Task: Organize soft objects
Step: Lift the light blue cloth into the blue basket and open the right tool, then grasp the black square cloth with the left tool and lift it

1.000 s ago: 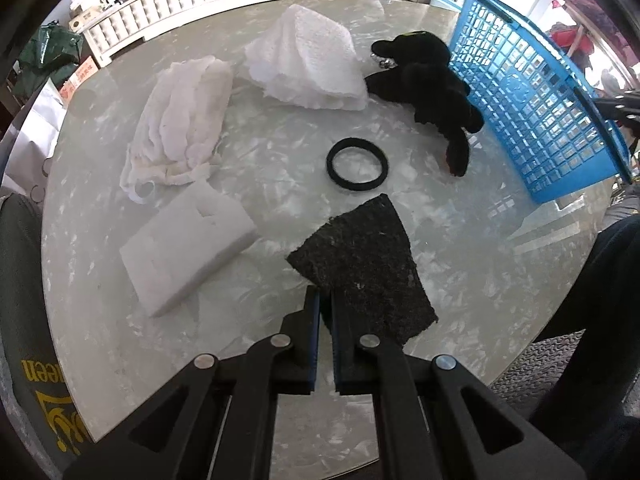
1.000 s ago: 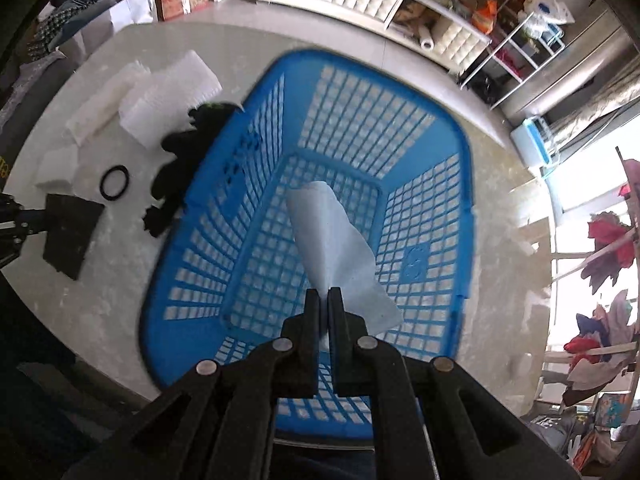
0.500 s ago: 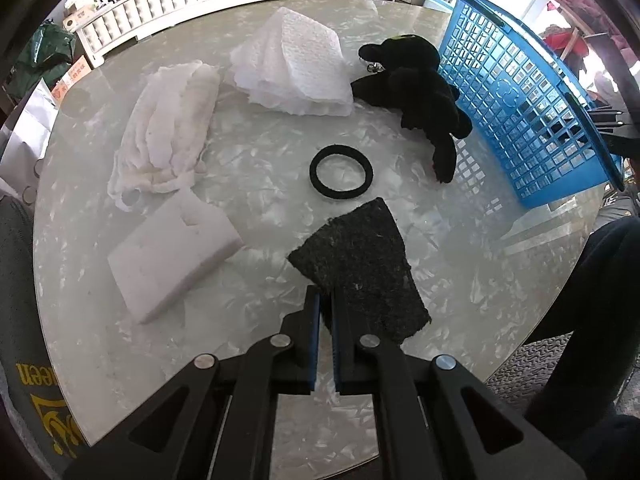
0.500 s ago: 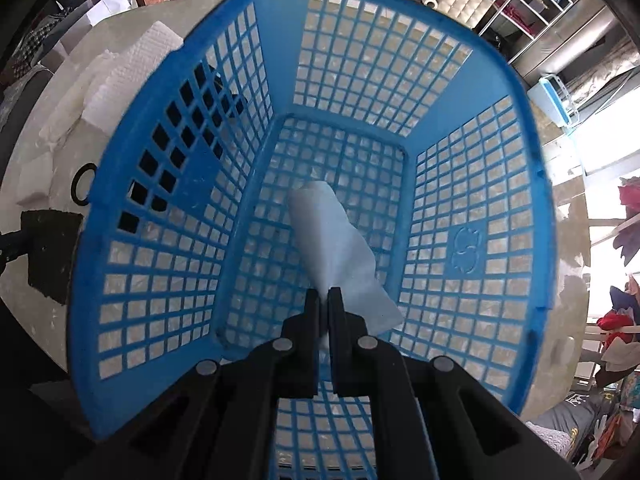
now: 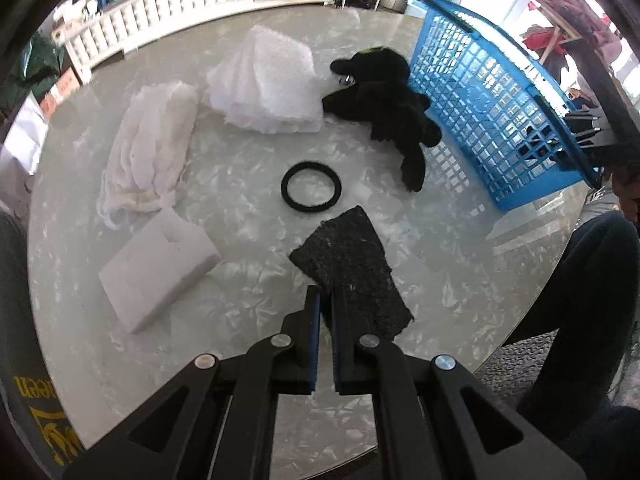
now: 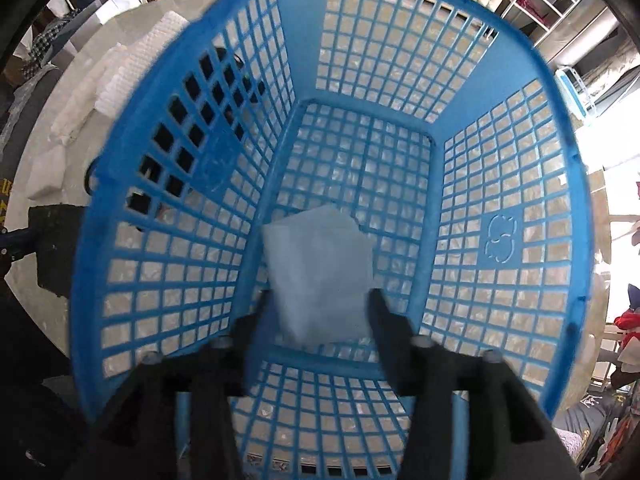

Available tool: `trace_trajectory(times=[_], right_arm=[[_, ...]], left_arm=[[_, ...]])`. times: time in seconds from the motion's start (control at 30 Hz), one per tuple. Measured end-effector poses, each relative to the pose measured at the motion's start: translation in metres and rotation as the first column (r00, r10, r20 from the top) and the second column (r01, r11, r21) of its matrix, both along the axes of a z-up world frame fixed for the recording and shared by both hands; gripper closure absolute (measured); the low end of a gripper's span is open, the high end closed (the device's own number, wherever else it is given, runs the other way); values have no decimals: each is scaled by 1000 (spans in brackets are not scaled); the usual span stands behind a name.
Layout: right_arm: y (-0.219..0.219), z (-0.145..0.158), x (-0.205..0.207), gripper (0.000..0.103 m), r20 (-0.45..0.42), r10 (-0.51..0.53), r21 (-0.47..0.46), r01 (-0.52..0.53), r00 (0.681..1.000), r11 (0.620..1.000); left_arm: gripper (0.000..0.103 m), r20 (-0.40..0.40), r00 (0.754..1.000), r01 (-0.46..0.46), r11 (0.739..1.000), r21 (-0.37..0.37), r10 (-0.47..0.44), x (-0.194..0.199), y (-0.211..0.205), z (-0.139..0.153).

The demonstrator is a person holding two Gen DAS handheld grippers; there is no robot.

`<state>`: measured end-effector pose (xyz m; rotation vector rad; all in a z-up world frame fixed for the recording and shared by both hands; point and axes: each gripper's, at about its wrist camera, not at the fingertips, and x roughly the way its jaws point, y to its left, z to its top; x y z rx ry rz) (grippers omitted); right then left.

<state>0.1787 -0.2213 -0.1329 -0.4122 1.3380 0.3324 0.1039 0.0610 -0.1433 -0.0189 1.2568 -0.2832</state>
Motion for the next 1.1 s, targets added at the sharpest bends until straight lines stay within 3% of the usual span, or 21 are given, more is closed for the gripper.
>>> trace_trajectory(times=[0.27, 0.43, 0.57, 1.1], right_arm=[[-14, 30, -15, 26, 119, -31, 33, 28, 992, 999], [-27, 51, -26, 6, 181, -70, 131, 47, 981, 990], [-33, 63, -35, 0, 235, -83, 148, 49, 969, 988], [-75, 75, -59, 0, 272, -151, 166, 109, 950, 980]], left_arm=[[99, 63, 997, 47, 999, 22, -48, -7, -21, 24], [99, 66, 997, 47, 998, 32, -49, -8, -29, 34], [99, 84, 995, 46, 998, 41, -50, -10, -37, 51], [99, 235, 960, 144, 988, 57, -153, 12, -107, 160]])
